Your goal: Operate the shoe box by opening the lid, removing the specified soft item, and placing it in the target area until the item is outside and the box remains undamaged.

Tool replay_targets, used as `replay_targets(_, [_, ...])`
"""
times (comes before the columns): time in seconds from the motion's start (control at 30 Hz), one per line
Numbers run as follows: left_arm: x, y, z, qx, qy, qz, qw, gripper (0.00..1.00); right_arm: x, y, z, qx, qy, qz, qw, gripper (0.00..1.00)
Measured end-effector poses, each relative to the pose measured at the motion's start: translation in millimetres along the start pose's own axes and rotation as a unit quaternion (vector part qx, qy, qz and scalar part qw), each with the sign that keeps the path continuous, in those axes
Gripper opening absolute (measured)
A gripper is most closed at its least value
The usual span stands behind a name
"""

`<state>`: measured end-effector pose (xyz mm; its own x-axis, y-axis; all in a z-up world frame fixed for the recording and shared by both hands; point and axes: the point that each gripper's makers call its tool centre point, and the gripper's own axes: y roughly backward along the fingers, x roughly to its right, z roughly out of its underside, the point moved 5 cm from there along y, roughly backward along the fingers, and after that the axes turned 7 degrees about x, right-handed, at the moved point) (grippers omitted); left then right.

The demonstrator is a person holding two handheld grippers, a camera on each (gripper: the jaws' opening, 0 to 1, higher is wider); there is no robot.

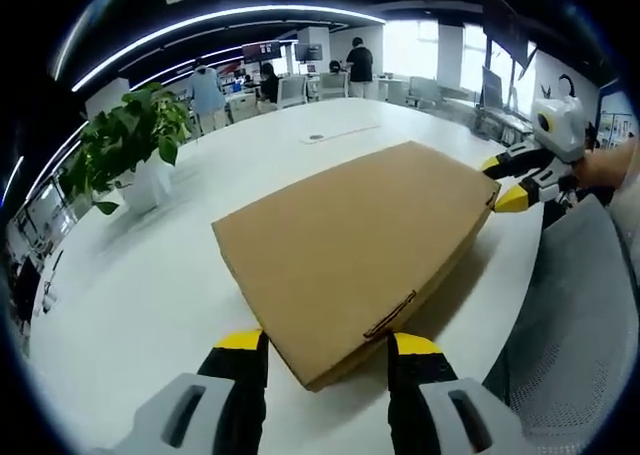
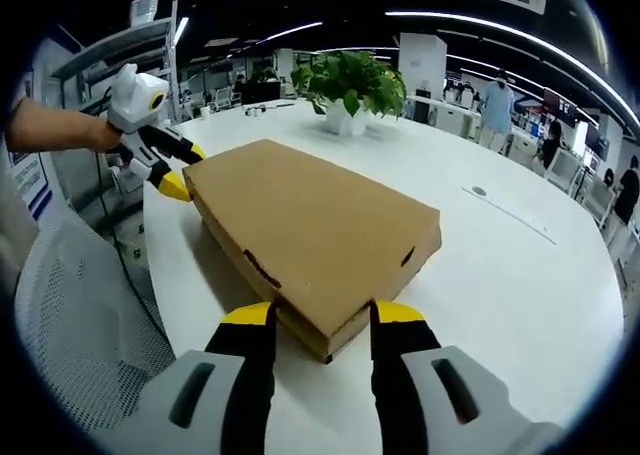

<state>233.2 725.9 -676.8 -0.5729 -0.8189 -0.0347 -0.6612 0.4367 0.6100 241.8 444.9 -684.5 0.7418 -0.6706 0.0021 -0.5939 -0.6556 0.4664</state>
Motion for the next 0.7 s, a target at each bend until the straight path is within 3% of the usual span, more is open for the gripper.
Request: replay_targets(0.7, [0.6, 20, -30.6, 0.02, -0.017, 0.003, 0.9997, 0.52, 2, 17, -31.6, 0.035, 0.017, -0.009, 0.9992, 0.37])
